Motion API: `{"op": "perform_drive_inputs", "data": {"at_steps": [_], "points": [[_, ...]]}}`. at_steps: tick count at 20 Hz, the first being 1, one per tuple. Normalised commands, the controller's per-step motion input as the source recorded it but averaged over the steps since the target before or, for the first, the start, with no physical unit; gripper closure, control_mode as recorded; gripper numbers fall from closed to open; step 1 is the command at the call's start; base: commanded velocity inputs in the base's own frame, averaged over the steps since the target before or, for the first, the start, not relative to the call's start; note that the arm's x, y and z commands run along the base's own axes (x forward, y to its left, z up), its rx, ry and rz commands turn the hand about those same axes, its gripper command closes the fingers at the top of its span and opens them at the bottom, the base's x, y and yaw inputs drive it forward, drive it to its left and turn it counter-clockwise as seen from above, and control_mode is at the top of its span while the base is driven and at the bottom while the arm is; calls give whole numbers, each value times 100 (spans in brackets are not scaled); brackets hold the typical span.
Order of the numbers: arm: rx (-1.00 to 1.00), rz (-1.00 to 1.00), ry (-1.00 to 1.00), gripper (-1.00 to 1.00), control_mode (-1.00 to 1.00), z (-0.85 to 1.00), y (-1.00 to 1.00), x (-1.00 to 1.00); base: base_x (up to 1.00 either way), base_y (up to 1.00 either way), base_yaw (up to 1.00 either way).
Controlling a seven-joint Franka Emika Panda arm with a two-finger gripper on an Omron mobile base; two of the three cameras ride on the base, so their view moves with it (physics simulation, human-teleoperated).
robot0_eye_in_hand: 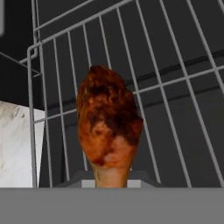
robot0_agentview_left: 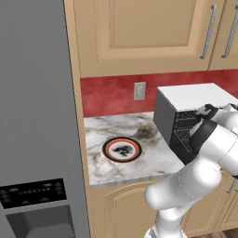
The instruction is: Open the toaster oven door. Place the baguette on the top rack in the toaster oven and place the chicken drumstick on the bottom rack.
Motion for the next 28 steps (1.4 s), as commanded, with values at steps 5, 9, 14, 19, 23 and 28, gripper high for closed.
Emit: {"op": "perform_drive_inputs", "data": {"at_steps": [5,9,14,19,23,28], "points": [[0,0,0,100,-100,0,0,16,0,0,0],[0,0,0,100,-100,0,0,14,0,0,0],[0,0,0,100,-100,-12,0,7,0,0,0],[0,1,0,-100,-100,-4,-1,0,0,0,0],[0,1,0,-100,-100,0,-16,0,0,0,0],[0,1,0,-100,-100,11,-22,0,0,0,0]]}}
